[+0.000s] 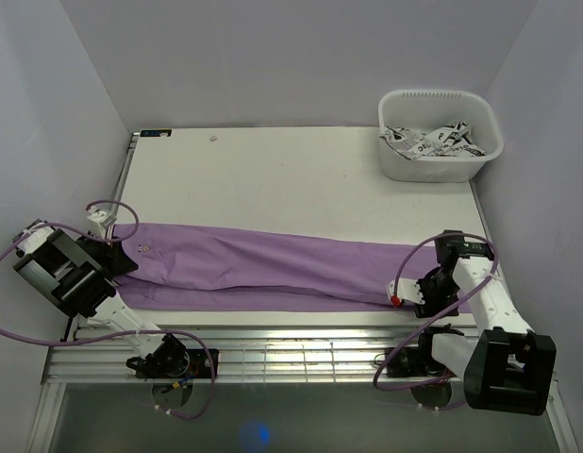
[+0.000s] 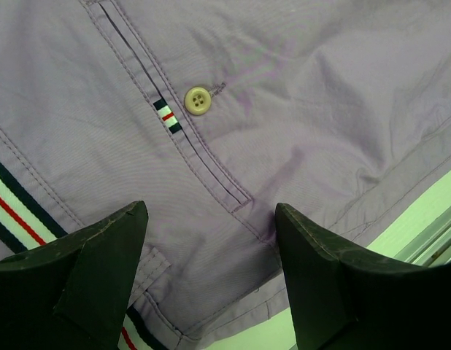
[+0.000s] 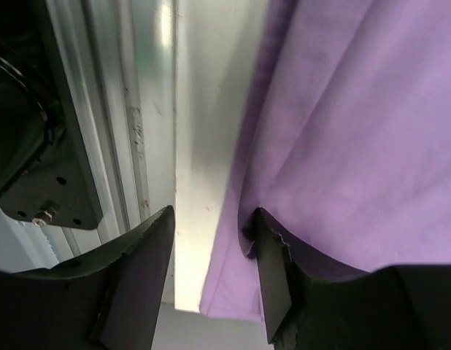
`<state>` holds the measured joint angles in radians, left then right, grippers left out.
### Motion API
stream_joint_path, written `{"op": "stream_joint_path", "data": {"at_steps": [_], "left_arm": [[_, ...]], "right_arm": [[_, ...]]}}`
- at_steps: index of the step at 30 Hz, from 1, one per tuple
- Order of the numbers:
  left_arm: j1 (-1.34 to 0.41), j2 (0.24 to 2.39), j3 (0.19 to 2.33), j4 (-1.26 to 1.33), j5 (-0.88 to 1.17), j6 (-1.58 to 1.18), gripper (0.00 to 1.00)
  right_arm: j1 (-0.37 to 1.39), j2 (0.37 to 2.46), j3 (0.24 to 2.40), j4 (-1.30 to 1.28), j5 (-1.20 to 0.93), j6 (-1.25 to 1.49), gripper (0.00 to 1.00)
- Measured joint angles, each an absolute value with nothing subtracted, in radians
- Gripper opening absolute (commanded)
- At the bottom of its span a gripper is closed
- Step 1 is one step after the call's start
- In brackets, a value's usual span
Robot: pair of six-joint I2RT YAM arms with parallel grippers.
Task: Fold and stack the trousers
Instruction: Fold the trousers
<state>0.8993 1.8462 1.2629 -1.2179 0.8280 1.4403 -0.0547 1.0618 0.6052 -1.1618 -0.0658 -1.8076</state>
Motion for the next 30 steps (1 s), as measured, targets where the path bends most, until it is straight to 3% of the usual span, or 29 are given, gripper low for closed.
{"op": "stream_joint_path", "data": {"at_steps": [3, 5, 8, 13, 19, 24, 30], "left_arm": [[0.899, 1.846, 1.263, -1.206, 0.819, 1.434, 0.81], [0.899, 1.847, 1.263, -1.200, 0.813, 1.431, 0.81], [0.899, 1.848, 1.262, -1.195, 0.804, 1.431, 0.81], [0.899, 1.853, 1.262, -1.192, 0.801, 1.431, 0.81], [0.899, 1.858, 1.261, -1.188, 0.795, 1.431, 0.81], [0.899, 1.858, 1.260, -1.187, 0.793, 1.428, 0.81], [0.899, 1.857, 1.252, -1.180, 0.785, 1.428, 0.81]], "right_arm": [[-0.085, 1.071, 0.702, -1.190, -0.082, -1.783, 0.56], [-0.128, 1.104, 0.818, -1.209, -0.106, -1.762, 0.67], [-0.223, 1.196, 1.013, -1.224, -0.157, -1.729, 0.71], [-0.334, 1.434, 1.214, -1.239, -0.189, -1.646, 0.70], [-0.352, 1.701, 1.291, -1.221, -0.185, -1.520, 0.70], [-0.352, 1.789, 1.315, -1.168, -0.162, -1.463, 0.72], [-0.361, 1.806, 1.293, -1.129, -0.099, -1.462, 0.62]]}}
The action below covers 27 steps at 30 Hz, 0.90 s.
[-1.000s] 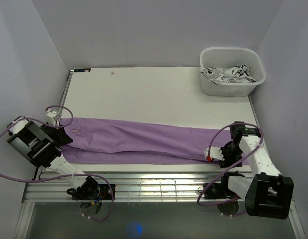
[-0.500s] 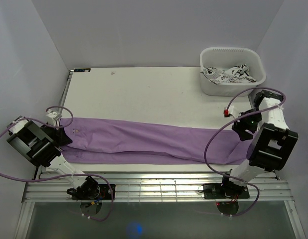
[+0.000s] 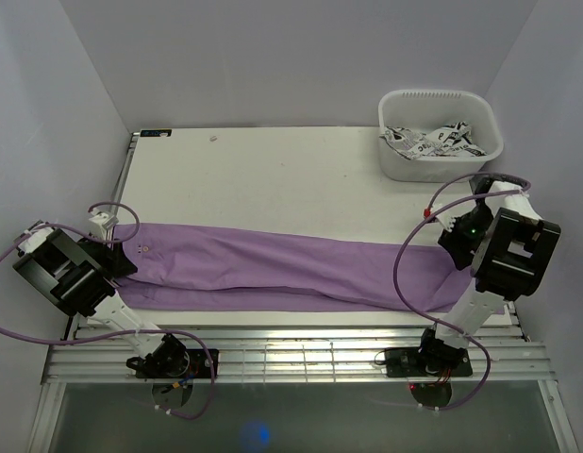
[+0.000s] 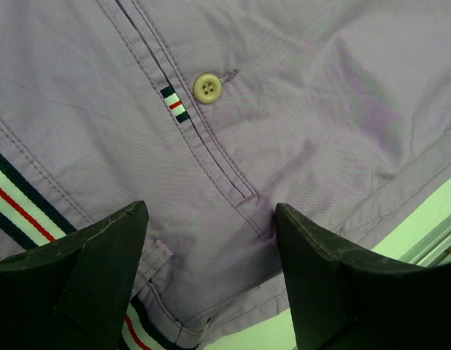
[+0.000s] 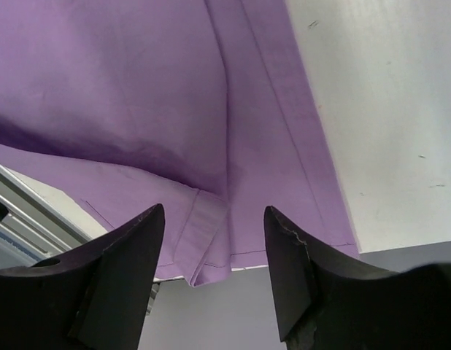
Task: Fold and stack the trousers
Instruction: Fold the trousers
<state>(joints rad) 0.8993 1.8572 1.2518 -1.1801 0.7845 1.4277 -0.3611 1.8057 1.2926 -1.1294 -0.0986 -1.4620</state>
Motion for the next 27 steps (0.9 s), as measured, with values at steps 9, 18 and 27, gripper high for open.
{"op": "stream_joint_path", "data": {"at_steps": [9, 18, 27], "left_arm": [[0.899, 1.859, 1.252, -1.177, 0.781, 1.414, 0.81], [0.899, 1.863, 1.252, -1.174, 0.781, 1.404, 0.81], [0.899, 1.864, 1.252, -1.172, 0.777, 1.399, 0.81]], "right_arm": [[-0.478, 1.794, 1.213, -1.212, -0.038, -1.534, 0.23], [-0.637, 1.597, 1.180, -1.243, 0.011, -1.724, 0.08], [-0.801, 1.338, 1.007, -1.242, 0.055, -1.936, 0.66]]}}
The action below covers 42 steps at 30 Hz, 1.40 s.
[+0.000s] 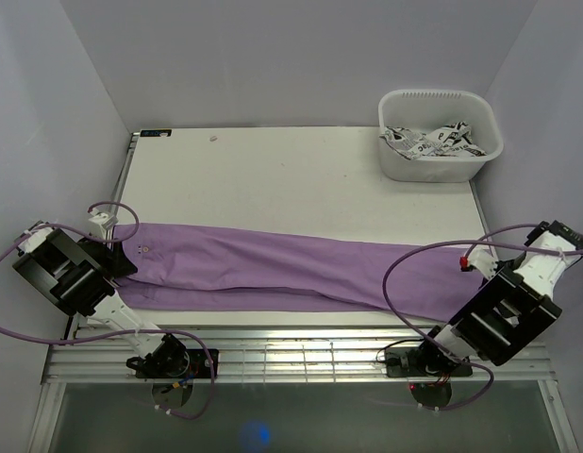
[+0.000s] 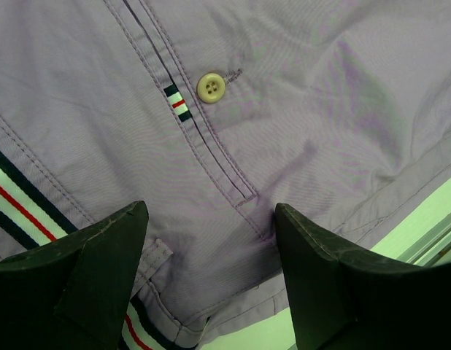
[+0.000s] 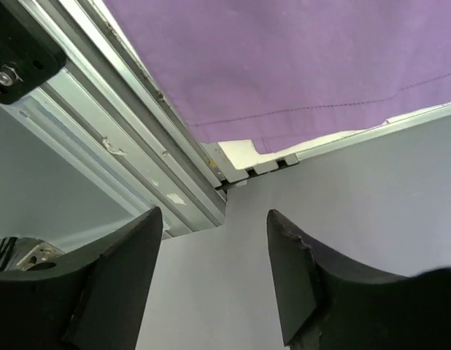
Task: Fold and stack the trousers
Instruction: Fold the trousers
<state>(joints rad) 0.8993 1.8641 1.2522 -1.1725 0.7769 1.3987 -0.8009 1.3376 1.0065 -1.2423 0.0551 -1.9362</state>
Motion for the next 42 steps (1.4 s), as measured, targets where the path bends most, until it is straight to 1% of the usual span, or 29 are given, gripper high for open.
{"op": "stream_joint_path", "data": {"at_steps": [2, 4, 5, 8, 12, 16, 20, 28, 30, 33, 36, 37, 38, 39, 42], "left_arm": [[0.899, 1.864, 1.252, -1.172, 0.775, 1.399, 0.81], [0.899, 1.864, 1.252, -1.172, 0.775, 1.399, 0.81], [0.899, 1.864, 1.252, -1.172, 0.775, 1.399, 0.81], [0.899, 1.864, 1.252, -1.172, 0.775, 1.398, 0.81], [0.899, 1.864, 1.251, -1.170, 0.776, 1.397, 0.81], [0.899, 1.864, 1.251, -1.169, 0.776, 1.391, 0.81], [0.899, 1.864, 1.251, -1.168, 0.775, 1.374, 0.81], [0.899, 1.864, 1.242, -1.143, 0.770, 1.349, 0.81], [0.899, 1.864, 1.229, -1.131, 0.765, 1.345, 0.81], [0.899, 1.863, 1.214, -1.108, 0.756, 1.334, 0.80], [0.899, 1.863, 1.202, -1.084, 0.746, 1.316, 0.75], [0.899, 1.862, 1.198, -1.077, 0.742, 1.311, 0.70], [0.899, 1.860, 1.190, -1.067, 0.738, 1.306, 0.68], [0.899, 1.856, 1.182, -1.060, 0.732, 1.302, 0.65], [0.899, 1.843, 1.157, -1.033, 0.711, 1.295, 0.53]], "right_arm": [[-0.818, 1.374, 1.058, -1.272, 0.013, -1.925, 0.58], [-0.825, 1.448, 1.148, -1.283, -0.045, -1.852, 0.50], [-0.826, 1.488, 1.195, -1.283, -0.072, -1.810, 0.49], [-0.827, 1.571, 1.273, -1.256, -0.162, -1.668, 0.50], [-0.815, 1.579, 1.244, -1.230, -0.242, -1.562, 0.51], [-0.777, 1.548, 1.142, -1.165, -0.245, -1.548, 0.54], [-0.733, 1.546, 1.072, -1.092, -0.226, -1.553, 0.54], [-0.716, 1.602, 1.037, -0.930, -0.179, -1.551, 0.61], [-0.715, 1.610, 1.037, -0.905, -0.178, -1.551, 0.61], [-0.710, 1.617, 1.037, -0.885, -0.170, -1.551, 0.56], [-0.701, 1.634, 1.034, -0.877, -0.159, -1.554, 0.29], [-0.697, 1.638, 1.030, -0.872, -0.155, -1.556, 0.16], [-0.693, 1.641, 1.026, -0.870, -0.152, -1.561, 0.11], [-0.690, 1.641, 1.023, -0.872, -0.149, -1.559, 0.08], [-0.683, 1.641, 1.025, -0.881, -0.144, -1.555, 0.08]]}}
